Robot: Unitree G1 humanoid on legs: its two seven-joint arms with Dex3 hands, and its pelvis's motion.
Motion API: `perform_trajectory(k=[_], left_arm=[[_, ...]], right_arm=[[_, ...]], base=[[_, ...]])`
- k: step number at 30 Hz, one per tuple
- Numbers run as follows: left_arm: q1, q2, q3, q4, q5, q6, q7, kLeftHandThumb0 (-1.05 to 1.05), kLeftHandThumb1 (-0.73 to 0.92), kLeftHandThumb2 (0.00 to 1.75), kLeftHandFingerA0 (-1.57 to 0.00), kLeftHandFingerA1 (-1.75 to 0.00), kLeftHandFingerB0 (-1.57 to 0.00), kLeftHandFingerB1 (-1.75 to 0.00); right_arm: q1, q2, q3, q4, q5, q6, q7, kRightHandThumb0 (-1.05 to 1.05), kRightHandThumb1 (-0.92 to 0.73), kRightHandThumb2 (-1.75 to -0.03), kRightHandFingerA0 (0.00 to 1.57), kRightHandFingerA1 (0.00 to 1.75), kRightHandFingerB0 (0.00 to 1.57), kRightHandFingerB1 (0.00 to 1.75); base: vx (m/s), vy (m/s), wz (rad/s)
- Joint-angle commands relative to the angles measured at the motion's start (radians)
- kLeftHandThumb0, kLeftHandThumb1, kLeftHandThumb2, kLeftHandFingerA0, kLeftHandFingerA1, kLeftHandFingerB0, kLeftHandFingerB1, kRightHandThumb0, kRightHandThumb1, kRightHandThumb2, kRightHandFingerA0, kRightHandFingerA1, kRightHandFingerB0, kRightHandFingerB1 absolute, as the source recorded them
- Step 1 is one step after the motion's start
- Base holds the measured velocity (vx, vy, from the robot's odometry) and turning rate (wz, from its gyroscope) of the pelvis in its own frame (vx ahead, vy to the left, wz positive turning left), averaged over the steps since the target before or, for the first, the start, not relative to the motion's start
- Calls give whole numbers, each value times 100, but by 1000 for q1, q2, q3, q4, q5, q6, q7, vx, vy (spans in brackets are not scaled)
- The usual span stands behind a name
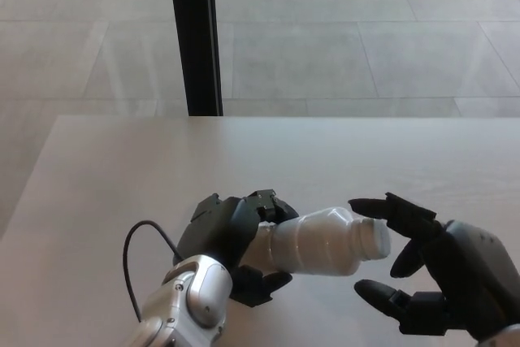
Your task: The robot uses its left hand to to lift the bottle kept on the middle of the desk and tilts it towards its right hand. It then uses its right hand to rotate its cap to open it and places the bottle and cap back on the desk
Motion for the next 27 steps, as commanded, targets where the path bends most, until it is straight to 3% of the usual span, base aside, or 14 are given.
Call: perform_trajectory(k=[1, 3, 12, 13, 14, 15, 17, 19, 22, 23, 24, 26, 27], left_arm=[[4, 2, -18, -13, 64, 99, -53, -9, 57, 83, -82, -126, -73, -72], [5, -7, -18, -14, 69, 110, -53, -11, 57, 77, -84, -110, -69, -69], [39, -21, -2, -39, 89, 75, -52, -10, 55, 81, -85, -108, -71, -72], [43, -27, 4, -38, 88, 74, -50, -8, 52, 85, -84, -128, -74, -74], [44, -26, 6, -39, 90, 73, -53, -8, 54, 85, -84, -131, -76, -78], [46, -25, 7, -41, 91, 72, -56, -10, 55, 83, -84, -119, -74, -77], [55, -26, 12, -40, 98, 54, -51, -9, 53, 85, -84, -121, -76, -78], [56, -29, 10, -39, 105, 60, -54, -10, 56, 77, -86, -107, -70, -72], [62, -34, 11, -41, 110, 58, -58, -13, 56, 78, -81, -103, -68, -71], [67, -39, 17, -41, 109, 49, -53, -9, 52, 88, -78, -134, -75, -88], [66, -36, 14, -40, 114, 42, -56, -10, 51, 96, -83, -141, -80, -90], [65, -37, 16, -35, 118, 36, -60, -9, 52, 95, -81, -160, -80, -91], [66, -40, 19, -35, 118, 36, -61, -9, 52, 95, -81, -160, -80, -91]], right_arm=[[-9, -39, -10, 40, -168, -66, -72, -56, -57, -58, 86, 118, 48, 42], [-3, -43, -24, 42, -164, -73, -71, -56, -57, -58, 87, 117, 49, 42], [4, -29, -69, 66, -185, -91, -64, -56, -56, -58, 92, 108, 51, 40], [7, -26, -78, 67, -188, -89, -60, -56, -56, -58, 93, 106, 51, 39], [8, -26, -81, 69, -188, -91, -57, -55, -56, -58, 92, 105, 51, 39], [10, -25, -85, 70, -188, -92, -53, -55, -56, -58, 93, 104, 51, 39], [14, -19, -93, 72, -188, -95, -50, -55, -55, -58, 94, 104, 52, 39], [19, -17, -100, 76, -179, -109, -51, -55, -55, -58, 96, 100, 53, 39], [26, -16, -107, 89, -180, -132, -54, -54, -55, -57, 98, 101, 53, 40], [28, -15, -109, 88, -178, -132, -47, -54, -55, -57, 98, 101, 53, 39], [33, -15, -108, 86, -176, -124, -29, -54, -55, -57, 97, 99, 53, 39], [43, -18, -107, 81, -171, -122, -7, -54, -56, -58, 97, 97, 53, 38], [47, -17, -108, 78, -167, -122, 1, -54, -56, -58, 97, 97, 53, 38]], base=[[0, 0, 0], [0, 0, 0], [0, 0, 0], [0, 0, 0], [0, 0, 0], [0, 0, 0], [0, 0, 0], [0, 0, 0], [0, 0, 0], [0, 0, 0], [0, 0, 0], [0, 0, 0], [0, 0, 0]])
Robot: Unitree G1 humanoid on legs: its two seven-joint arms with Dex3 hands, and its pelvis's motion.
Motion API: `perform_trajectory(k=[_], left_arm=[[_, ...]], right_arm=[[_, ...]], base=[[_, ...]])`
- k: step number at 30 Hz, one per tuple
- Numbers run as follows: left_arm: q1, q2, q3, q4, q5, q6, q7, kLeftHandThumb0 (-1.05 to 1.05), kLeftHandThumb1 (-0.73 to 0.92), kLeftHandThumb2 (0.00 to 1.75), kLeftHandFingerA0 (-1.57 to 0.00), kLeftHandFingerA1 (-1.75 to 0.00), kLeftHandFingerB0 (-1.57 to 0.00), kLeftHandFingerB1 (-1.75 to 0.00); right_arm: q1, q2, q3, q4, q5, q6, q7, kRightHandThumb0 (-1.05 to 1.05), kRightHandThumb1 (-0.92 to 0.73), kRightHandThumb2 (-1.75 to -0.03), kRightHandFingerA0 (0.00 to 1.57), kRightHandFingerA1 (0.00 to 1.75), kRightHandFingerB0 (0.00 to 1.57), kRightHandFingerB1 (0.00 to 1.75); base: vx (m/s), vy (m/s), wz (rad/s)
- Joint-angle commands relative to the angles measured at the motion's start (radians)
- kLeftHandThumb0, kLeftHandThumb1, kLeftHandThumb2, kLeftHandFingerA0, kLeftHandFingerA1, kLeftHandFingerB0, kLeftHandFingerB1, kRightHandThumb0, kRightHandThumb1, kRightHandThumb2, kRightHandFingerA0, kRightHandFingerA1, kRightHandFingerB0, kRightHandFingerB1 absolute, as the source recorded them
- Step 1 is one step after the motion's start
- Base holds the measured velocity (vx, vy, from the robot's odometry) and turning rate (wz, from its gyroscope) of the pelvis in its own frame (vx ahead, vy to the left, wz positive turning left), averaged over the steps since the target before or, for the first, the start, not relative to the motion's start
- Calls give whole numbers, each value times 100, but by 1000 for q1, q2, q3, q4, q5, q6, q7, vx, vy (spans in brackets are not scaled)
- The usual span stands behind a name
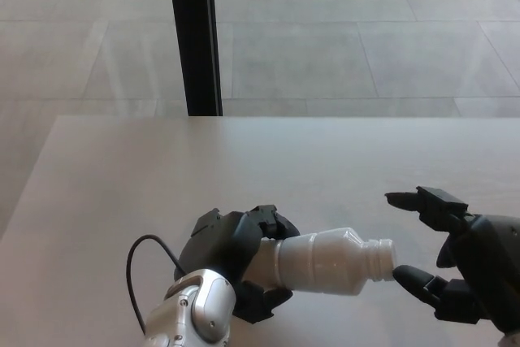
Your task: The robot uses its left hand to to lift the bottle kept on the middle of the desk and tilts it towards its right hand. It then uses its right hand to rotate its cap to open it and places the bottle and cap back on the desk
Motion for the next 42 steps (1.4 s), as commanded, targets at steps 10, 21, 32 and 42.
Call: perform_trajectory(k=[10, 21, 32, 42], left_arm=[[22, -34, 42, -5, 29, -2, -7, -7, 51, 96, -79, -153, -77, -85], [29, -43, 52, 6, 26, -29, -21, -8, 47, 106, -112, -128, -87, -99], [29, -43, 52, -1, 31, -23, -25, -9, 59, 83, -79, -158, -77, -86], [32, -60, 59, 13, 28, -47, -11, -9, 48, 106, -112, -129, -90, -104]], right_arm=[[34, 6, 7, 17, -18, -25, 60, -53, -55, -58, 95, 100, 53, 38], [27, 14, -4, 38, -31, -17, 74, -51, -56, -58, 95, 98, 53, 37], [26, 11, -23, 57, -27, -39, 72, -48, -63, -60, 94, 99, 52, 37], [26, 28, -46, 91, -9, -142, -2, -41, -67, -60, 108, 101, 61, 44]], base=[[0, 0, 0], [0, 0, 0], [0, 0, 0], [0, 0, 0]])
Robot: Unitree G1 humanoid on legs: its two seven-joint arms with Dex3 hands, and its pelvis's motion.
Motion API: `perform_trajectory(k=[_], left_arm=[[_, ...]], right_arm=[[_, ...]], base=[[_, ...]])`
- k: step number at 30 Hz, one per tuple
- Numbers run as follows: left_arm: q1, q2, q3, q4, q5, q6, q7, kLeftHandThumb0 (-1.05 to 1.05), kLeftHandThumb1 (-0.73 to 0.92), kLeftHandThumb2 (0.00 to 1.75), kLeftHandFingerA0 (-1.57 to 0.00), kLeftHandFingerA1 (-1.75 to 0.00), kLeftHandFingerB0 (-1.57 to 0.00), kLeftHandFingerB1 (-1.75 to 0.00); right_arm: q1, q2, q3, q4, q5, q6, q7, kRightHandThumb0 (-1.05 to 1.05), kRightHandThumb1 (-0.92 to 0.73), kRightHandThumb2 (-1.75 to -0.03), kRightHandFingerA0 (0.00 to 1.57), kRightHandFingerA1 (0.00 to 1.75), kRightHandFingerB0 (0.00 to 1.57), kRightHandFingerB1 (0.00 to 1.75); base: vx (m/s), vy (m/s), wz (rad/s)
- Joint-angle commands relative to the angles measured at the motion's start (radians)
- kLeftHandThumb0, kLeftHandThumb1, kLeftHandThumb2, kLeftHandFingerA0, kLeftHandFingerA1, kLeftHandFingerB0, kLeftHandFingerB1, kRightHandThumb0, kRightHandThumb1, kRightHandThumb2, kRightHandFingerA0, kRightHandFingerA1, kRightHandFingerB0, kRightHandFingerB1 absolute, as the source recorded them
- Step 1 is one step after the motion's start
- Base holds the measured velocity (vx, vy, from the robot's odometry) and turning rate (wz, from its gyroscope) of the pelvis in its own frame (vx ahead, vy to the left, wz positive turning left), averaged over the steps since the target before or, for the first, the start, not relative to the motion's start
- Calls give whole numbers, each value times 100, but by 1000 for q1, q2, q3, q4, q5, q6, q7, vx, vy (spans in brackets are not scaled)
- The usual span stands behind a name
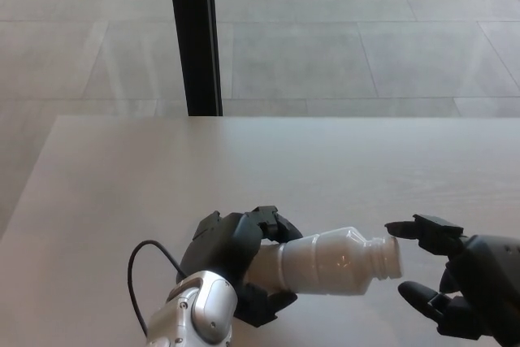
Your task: The robot uses its left hand to to lift the bottle kept on the middle of the desk and tilts it towards its right hand. It then uses its right hand to rotate its cap to open it and places the bottle and cap back on the desk
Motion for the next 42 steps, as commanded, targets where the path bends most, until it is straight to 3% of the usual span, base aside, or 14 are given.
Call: perform_trajectory(k=[1, 2, 4, 5, 17, 19, 20, 27, 31, 36, 37, 38, 40, 42], left_arm=[[5, -10, 12, 12, 13, -30, 4, -9, 48, 106, -112, -129, -90, -104], [5, -12, 13, 11, 13, -27, 2, -3, 55, 107, -84, -169, -81, -120], [5, -16, 13, 10, 11, -23, -2, -9, 47, 107, -111, -130, -90, -105], [7, -16, 10, 10, 14, -28, 0, -3, 55, 104, -84, -163, -82, -101], [19, -9, 10, 15, 27, -75, 18, -7, 54, 91, -83, -146, -77, -83], [20, -26, 24, 21, 15, -65, 18, -5, 49, 113, -85, -163, -82, -114], [20, -20, 18, 21, 25, -69, 18, -6, 50, 107, -85, -152, -81, -93], [31, -27, 25, 29, 31, -83, 19, -4, 47, 116, -86, -165, -81, -122], [40, -31, 28, 19, 33, -89, 17, -7, 52, 103, -87, -146, -76, -82], [38, -30, 26, 33, 35, -100, 11, -4, 50, 109, -87, -158, -82, -104], [38, -25, 23, 32, 38, -106, 10, -7, 47, 106, -112, -127, -86, -97], [39, -30, 29, 32, 30, -104, 7, -7, 47, 108, -113, -131, -91, -107], [40, -37, 32, 29, 27, -88, 4, -4, 53, 107, -83, -157, -81, -95], [38, -35, 32, 29, 29, -91, 3, -4, 52, 102, -84, -136, -74, -80]], right_arm=[[2, 10, -11, 11, 7, -64, -46, -41, -67, -60, 108, 101, 61, 44], [3, 12, -12, 11, 7, -67, -46, -42, -66, -60, 107, 101, 60, 44], [4, 15, -11, 14, 5, -75, -50, -41, -66, -60, 109, 98, 60, 45], [5, 15, -5, 19, 2, -90, -56, -41, -66, -60, 110, 103, 63, 44], [14, 35, -15, 32, 18, -120, -67, -35, -68, -60, 110, 128, 68, 48], [12, 27, -12, 31, -3, -119, -69, -34, -64, -67, 101, 162, 83, 69], [9, 20, -14, 35, -3, -132, -73, -35, -44, -94, 129, 137, 83, 80], [11, 2, -29, 67, -9, -198, -128, -28, -48, -90, 105, 165, 93, 93], [6, 8, -33, 105, -32, -260, -225, -19, -39, -118, 100, 175, 86, 158], [-4, 4, -35, 156, -46, -350, -330, -20, -41, -119, 98, 175, 84, 153], [-5, 10, -37, 159, -48, -359, -350, -22, -46, -110, 100, 175, 89, 142], [-10, 13, -39, 167, -48, -376, -374, -27, -42, -109, 129, 140, 101, 119], [-16, 14, -41, 184, -61, -406, -424, -30, -44, -106, 128, 138, 101, 117], [-29, 12, -40, 200, -81, -426, -467, -25, -50, -99, 101, 174, 93, 126]], base=[[0, 0, 0], [0, 0, 0], [0, 0, 0], [0, 0, 0], [0, 0, 0], [0, 0, 0], [0, 0, 0], [0, 0, 0], [0, 0, 0], [0, 0, 0], [0, 0, 0], [0, 0, 0], [0, 0, 0], [0, 0, 0]])
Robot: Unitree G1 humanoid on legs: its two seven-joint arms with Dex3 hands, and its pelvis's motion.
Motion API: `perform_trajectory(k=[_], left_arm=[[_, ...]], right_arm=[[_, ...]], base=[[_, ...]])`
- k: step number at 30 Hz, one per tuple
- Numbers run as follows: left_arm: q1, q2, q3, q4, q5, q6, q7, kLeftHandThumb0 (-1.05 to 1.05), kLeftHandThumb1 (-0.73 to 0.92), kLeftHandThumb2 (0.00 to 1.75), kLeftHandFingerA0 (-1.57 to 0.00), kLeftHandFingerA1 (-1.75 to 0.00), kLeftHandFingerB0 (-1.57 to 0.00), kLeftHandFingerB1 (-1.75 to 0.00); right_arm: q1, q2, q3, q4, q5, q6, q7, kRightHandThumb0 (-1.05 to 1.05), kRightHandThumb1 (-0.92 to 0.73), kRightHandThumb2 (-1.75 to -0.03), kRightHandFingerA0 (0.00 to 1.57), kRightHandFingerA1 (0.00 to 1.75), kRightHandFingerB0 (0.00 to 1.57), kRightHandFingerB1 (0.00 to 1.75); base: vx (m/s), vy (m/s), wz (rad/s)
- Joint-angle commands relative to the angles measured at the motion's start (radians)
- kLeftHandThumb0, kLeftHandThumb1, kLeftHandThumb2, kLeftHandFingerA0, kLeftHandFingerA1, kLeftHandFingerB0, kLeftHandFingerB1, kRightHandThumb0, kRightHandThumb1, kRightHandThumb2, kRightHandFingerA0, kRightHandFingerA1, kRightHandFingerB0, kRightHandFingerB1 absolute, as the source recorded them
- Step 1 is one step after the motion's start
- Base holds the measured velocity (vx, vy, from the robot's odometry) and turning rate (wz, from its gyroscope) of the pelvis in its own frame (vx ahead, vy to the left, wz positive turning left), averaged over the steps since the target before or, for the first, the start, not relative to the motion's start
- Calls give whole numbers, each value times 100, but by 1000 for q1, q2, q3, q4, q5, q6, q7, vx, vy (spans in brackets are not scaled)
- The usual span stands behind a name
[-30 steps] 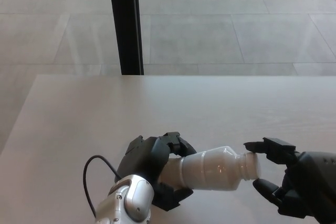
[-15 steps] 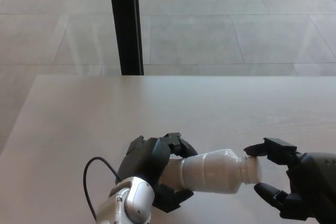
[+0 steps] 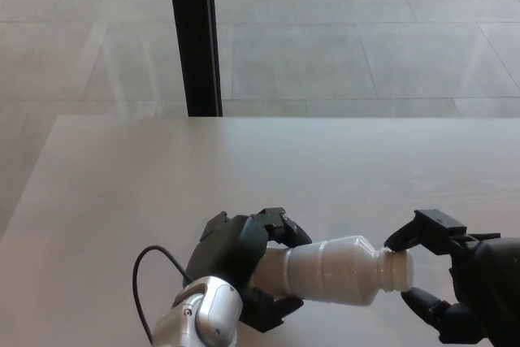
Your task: The robot uses its left hand to to lift the bottle kept on the middle of the desk and tilts it towards its right hand. It then uses its right hand to rotate its cap to open it and places the bottle and cap back on the desk
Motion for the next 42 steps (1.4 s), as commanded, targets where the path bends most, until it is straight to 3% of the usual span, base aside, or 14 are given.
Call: perform_trajectory(k=[1, 9, 12, 20, 21, 22, 23, 24, 31, 32, 37, 38, 39, 42], left_arm=[[12, -2, 11, 10, 6, -19, 0, -4, 50, 102, -86, -130, -77, -79], [0, -15, 20, 27, -11, -25, -11, -5, 47, 106, -109, -125, -86, -96], [-15, -11, 16, 40, -7, -30, -16, -3, 52, 99, -80, -163, -81, -101], [-12, -23, 12, 41, -13, -19, -22, -6, 56, 88, -82, -161, -77, -87], [-9, -24, 12, 40, -15, -21, -23, -10, 47, 102, -111, -126, -80, -90], [-8, -25, 13, 41, -17, -23, -23, -8, 55, 86, -83, -162, -73, -85], [-7, -18, 12, 46, -16, -41, -21, -8, 46, 103, -110, -125, -84, -95], [-4, -18, 11, 48, -14, -49, -16, -3, 51, 100, -85, -164, -77, -110], [11, -24, 22, 32, -25, -17, -32, -1, 52, 110, -85, -171, -78, -114], [16, -21, 21, 36, -24, -30, -27, -7, 47, 108, -115, -132, -88, -102], [30, -16, 12, 36, -6, -36, -11, -6, 58, 82, -82, -164, -76, -86], [31, -18, 10, 34, -2, -26, -13, -10, 48, 107, -111, -129, -85, -100], [34, -22, 13, 31, -8, -18, -20, -2, 55, 108, -85, -174, -78, -118], [48, -28, 24, 24, -19, -6, -33, -2, 57, 101, -88, -172, -75, -125]], right_arm=[[-27, -11, -7, 49, -64, -148, -215, -25, -44, -107, 99, 174, 92, 129], [-83, -26, -5, 104, -140, -268, -436, -29, -43, -104, 96, 174, 81, 146], [-113, -44, -5, 96, -172, -305, -489, -33, -51, -92, 92, 175, 80, 138], [-177, -136, 33, 48, -282, -405, -566, -33, -50, -98, 99, 168, 86, 139], [-188, -159, 44, 39, -308, -423, -581, -35, -50, -102, 98, 167, 84, 142], [-193, -178, 50, 33, -318, -439, -583, -37, -51, -104, 98, 167, 81, 143], [-180, -212, 46, 1, -318, -470, -557, -40, -48, -109, 97, 161, 81, 141], [-178, -237, 47, -6, -317, -492, -550, -41, -45, -112, 95, 158, 84, 141], [-123, -351, 18, 39, -319, -546, -621, -33, -38, -114, 99, 156, 87, 131], [-106, -357, 3, 63, -295, -542, -617, -34, -42, -110, 122, 131, 96, 114], [-57, -340, -57, 160, -187, -482, -581, -31, -51, -87, 92, 175, 84, 142], [-51, -330, -74, 181, -163, -470, -575, -29, -51, -85, 92, 175, 87, 132], [-45, -322, -90, 205, -135, -470, -566, -23, -47, -86, 93, 175, 87, 130], [-26, -291, -146, 274, -44, -456, -506, -24, -44, -106, 125, 138, 96, 120]], base=[[0, 0, 0], [0, 0, 0], [0, 0, 0], [0, 0, 0], [0, 0, 0], [0, 0, 0], [0, 0, 0], [0, 0, 0], [0, 0, 0], [0, 0, 0], [0, 0, 0], [0, 0, 0], [0, 0, 0], [0, 0, 0]])
